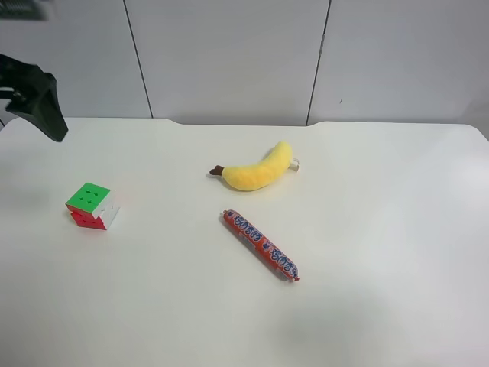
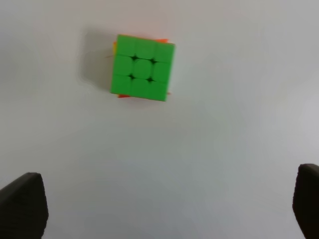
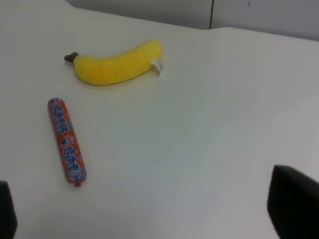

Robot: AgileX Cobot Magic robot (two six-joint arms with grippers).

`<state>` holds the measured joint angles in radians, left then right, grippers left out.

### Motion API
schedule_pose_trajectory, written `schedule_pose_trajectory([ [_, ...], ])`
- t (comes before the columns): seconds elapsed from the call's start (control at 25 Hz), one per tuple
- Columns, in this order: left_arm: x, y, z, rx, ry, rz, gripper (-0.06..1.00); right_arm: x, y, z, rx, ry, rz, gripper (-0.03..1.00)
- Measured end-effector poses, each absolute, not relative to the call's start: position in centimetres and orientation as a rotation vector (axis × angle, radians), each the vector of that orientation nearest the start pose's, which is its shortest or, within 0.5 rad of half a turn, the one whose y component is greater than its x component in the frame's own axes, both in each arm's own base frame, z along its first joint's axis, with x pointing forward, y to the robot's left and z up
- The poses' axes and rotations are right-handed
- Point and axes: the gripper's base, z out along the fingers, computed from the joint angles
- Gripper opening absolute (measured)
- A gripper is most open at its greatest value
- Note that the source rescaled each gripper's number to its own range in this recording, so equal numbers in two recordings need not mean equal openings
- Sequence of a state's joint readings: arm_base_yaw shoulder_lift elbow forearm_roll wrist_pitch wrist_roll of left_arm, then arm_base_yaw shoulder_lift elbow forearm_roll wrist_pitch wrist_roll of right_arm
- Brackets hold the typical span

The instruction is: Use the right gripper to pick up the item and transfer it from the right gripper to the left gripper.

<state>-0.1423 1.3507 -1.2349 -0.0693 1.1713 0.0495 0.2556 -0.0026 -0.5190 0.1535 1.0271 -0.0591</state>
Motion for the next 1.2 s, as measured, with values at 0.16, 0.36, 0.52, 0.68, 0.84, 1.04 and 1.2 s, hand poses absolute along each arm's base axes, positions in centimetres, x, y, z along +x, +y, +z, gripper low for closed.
schedule_pose_trajectory([
  [0.16,21.4,-3.8,37.7,0.203,2.625,-0.162,0.99,-1.0,1.0,28.6,-0.318,1.968,0.309,1.00],
  [0.36,14.9,-3.2,38.9,0.170,2.496,-0.221,0.99,-1.0,1.0,28.6,-0.318,1.968,0.309,1.00],
  [0.52,9.3,-2.3,37.1,0.171,2.425,-0.212,1.00,-1.0,1.0,28.6,-0.318,1.968,0.309,1.00],
  [0.68,4.3,-1.6,34.5,0.173,2.341,-0.215,0.99,-1.0,1.0,28.6,-0.318,1.968,0.309,1.00],
  [0.84,0.9,-1.1,31.3,0.173,2.261,-0.217,0.99,-1.0,1.0,28.6,-0.318,1.968,0.309,1.00],
  [1.04,-1.5,-0.7,28.8,0.181,2.147,-0.206,0.99,-1.0,1.0,28.6,-0.318,1.968,0.309,1.00],
  [1.2,-1.7,-0.3,28.2,0.197,2.101,-0.140,0.99,-1.0,1.0,28.6,-0.318,1.968,0.309,1.00],
])
